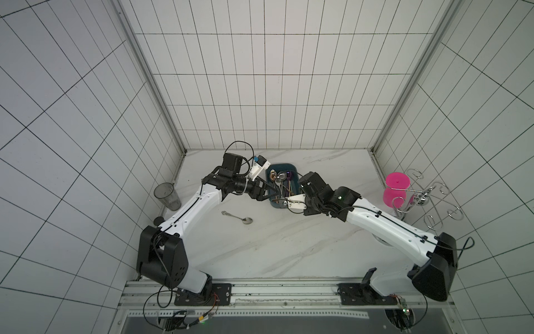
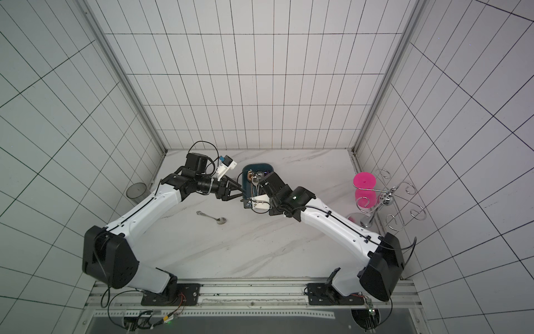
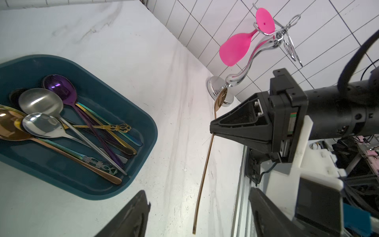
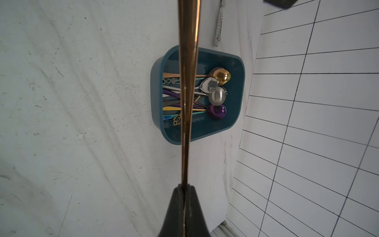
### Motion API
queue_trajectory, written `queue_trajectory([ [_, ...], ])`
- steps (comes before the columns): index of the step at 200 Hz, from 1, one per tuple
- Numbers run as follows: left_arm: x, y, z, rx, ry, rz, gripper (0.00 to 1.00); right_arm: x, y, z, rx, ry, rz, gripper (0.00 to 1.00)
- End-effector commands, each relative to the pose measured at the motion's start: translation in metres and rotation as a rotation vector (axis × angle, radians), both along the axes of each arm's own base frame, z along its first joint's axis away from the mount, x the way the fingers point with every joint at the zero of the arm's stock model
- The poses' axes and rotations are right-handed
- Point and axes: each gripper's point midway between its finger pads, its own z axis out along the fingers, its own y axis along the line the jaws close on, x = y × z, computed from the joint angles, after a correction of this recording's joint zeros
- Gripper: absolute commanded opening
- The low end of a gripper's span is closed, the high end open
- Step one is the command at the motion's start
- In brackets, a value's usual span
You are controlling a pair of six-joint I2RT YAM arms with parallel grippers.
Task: Put the spoon into the storage box
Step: Pick up the spoon from the center of the board.
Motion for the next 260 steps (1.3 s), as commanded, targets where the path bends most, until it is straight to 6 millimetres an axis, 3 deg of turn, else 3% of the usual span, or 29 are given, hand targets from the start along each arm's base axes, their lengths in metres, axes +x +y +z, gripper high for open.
queue_trajectory([
  [1,-0.013,-0.012,-0.018,0.025,0.043,-0.059,0.75,-0.003,-0.002,-0.003,-0.053,-0.049,0.041,0.0],
  [66,-0.038,-0.035,-0.04,0.103,0.073,-0.156,0.66,-0.006,-0.003,0.001,-0.073,-0.084,0.069,0.0],
  [107,-0.044,-0.043,-0.05,0.145,0.079,-0.179,0.57,-0.009,-0.003,0.0,-0.076,-0.084,0.08,0.0],
  [159,-0.041,-0.046,-0.051,0.164,0.078,-0.169,0.0,-0.009,-0.003,-0.002,-0.077,-0.084,0.079,0.0],
  [205,-0.04,-0.049,-0.049,0.134,0.097,-0.154,0.0,-0.006,-0.003,0.0,-0.065,-0.097,0.058,0.0],
  [219,-0.036,-0.051,-0.049,0.116,0.105,-0.13,0.0,-0.007,-0.004,0.003,-0.046,-0.097,0.044,0.11],
  [260,-0.014,-0.059,-0.046,0.061,0.162,-0.011,0.0,-0.013,-0.012,0.028,0.123,-0.107,-0.054,0.62],
])
